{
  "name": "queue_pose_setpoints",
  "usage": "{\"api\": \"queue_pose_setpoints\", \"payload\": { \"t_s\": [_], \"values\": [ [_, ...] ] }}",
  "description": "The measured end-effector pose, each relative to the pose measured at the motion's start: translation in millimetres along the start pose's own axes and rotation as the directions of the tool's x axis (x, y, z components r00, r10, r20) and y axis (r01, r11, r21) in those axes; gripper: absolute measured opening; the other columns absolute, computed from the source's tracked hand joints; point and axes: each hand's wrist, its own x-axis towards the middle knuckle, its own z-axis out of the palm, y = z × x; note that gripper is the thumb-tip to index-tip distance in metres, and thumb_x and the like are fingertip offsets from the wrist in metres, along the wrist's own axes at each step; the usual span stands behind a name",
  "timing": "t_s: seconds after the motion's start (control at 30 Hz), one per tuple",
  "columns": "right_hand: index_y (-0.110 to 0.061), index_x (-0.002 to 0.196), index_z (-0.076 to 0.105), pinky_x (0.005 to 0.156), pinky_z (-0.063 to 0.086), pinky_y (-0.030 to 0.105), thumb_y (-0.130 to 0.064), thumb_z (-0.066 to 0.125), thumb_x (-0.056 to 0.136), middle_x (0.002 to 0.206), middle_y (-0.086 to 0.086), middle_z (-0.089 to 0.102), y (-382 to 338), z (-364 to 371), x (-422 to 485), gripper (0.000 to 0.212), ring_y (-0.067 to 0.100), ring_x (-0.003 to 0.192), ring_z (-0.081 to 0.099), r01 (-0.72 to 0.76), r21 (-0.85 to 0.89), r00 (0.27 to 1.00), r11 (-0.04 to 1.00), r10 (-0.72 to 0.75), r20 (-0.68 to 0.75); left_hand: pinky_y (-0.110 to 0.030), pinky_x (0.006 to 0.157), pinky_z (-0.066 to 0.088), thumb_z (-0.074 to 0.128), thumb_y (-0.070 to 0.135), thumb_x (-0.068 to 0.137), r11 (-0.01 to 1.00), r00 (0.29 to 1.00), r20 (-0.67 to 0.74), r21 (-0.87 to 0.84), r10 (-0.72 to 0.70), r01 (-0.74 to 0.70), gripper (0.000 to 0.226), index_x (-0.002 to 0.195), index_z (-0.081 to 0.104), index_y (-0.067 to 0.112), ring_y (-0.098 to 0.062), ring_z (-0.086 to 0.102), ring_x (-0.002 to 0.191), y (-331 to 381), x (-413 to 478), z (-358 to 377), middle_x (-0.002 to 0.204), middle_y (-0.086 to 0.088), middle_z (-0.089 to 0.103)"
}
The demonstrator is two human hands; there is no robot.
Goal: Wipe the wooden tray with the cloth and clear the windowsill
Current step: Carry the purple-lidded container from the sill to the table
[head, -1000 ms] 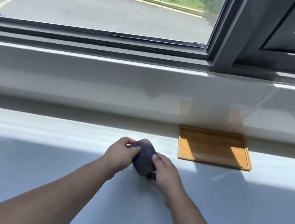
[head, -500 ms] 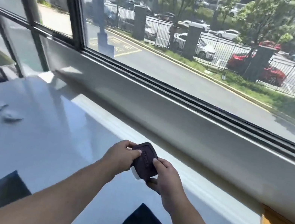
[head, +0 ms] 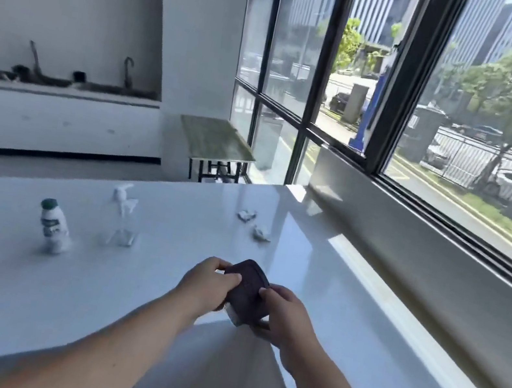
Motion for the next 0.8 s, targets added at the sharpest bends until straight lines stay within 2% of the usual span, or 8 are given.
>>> {"api": "queue_pose_setpoints", "payload": {
  "t_s": [0.13,0.3,0.4,0.57,0.7,0.8],
  "values": [
    [-0.022,0.108,0.075,0.08,0.064,0.041,-0.024,0.061,0.094,0.106,0.011,0.076,-10.0,77.4,16.2,0.02,0.038,0.093,0.078,0.03,-0.063,0.992,0.998,-0.022,0.123,-0.039,0.084,0.062,0.069,0.03,0.095,0.998,0.994,-0.108,-0.051,-0.027,0.022,0.017,0.111,0.065,0.026,-0.022,0.071,0.08,-16.0,4.7,-78.2,0.101,-0.001,0.073],
    [-0.024,0.109,0.074,0.083,0.065,0.04,-0.026,0.062,0.095,0.108,0.009,0.076,-17.7,146.3,40.8,0.019,0.037,0.096,0.077,0.043,-0.1,0.969,0.994,-0.017,0.245,-0.029,0.073,0.062,0.069,0.03,0.096,0.995,0.974,-0.213,-0.088,-0.072,0.054,0.017,0.112,0.066,0.025,-0.02,0.073,0.079,-30.7,15.9,-143.9,0.102,-0.001,0.074],
    [-0.023,0.108,0.074,0.083,0.065,0.041,-0.024,0.062,0.094,0.107,0.008,0.076,-21.3,181.1,66.6,0.019,0.035,0.096,0.077,0.054,-0.13,0.953,0.99,-0.012,0.304,-0.032,0.076,0.062,0.069,0.028,0.097,0.991,0.958,-0.27,-0.113,-0.101,0.073,0.016,0.111,0.066,0.023,-0.02,0.071,0.076,-39.9,33.2,-172.7,0.102,-0.003,0.074],
    [-0.023,0.107,0.074,0.082,0.064,0.042,-0.022,0.061,0.091,0.104,0.008,0.077,-20.1,232.6,128.9,0.021,0.027,0.08,0.074,0.056,-0.185,0.918,0.981,0.023,0.395,-0.044,0.087,0.062,0.069,0.029,0.094,0.983,0.923,-0.349,-0.134,-0.163,0.123,0.015,0.108,0.066,0.026,-0.022,0.071,0.076,-57.8,87.5,-208.8,0.096,-0.004,0.076],
    [-0.026,0.109,0.074,0.085,0.063,0.043,-0.024,0.061,0.092,0.104,0.005,0.077,-11.2,268.3,201.6,0.021,0.028,0.085,0.076,0.0,-0.241,0.889,0.971,0.11,0.444,-0.046,0.087,0.063,0.068,0.028,0.092,0.965,0.883,-0.394,-0.154,-0.255,0.21,0.016,0.109,0.066,0.026,-0.022,0.071,0.075,-81.0,153.8,-226.7,0.094,-0.004,0.077],
    [-0.026,0.106,0.074,0.078,0.061,0.037,-0.024,0.061,0.091,0.099,0.005,0.077,-0.4,288.9,258.9,0.02,0.023,0.078,0.07,-0.063,-0.287,0.864,0.956,0.196,0.464,-0.045,0.085,0.062,0.067,0.028,0.093,0.937,0.851,-0.393,-0.171,-0.349,0.305,0.017,0.109,0.065,0.026,-0.023,0.072,0.075,-97.9,209.3,-232.2,0.094,-0.005,0.077]
  ]
}}
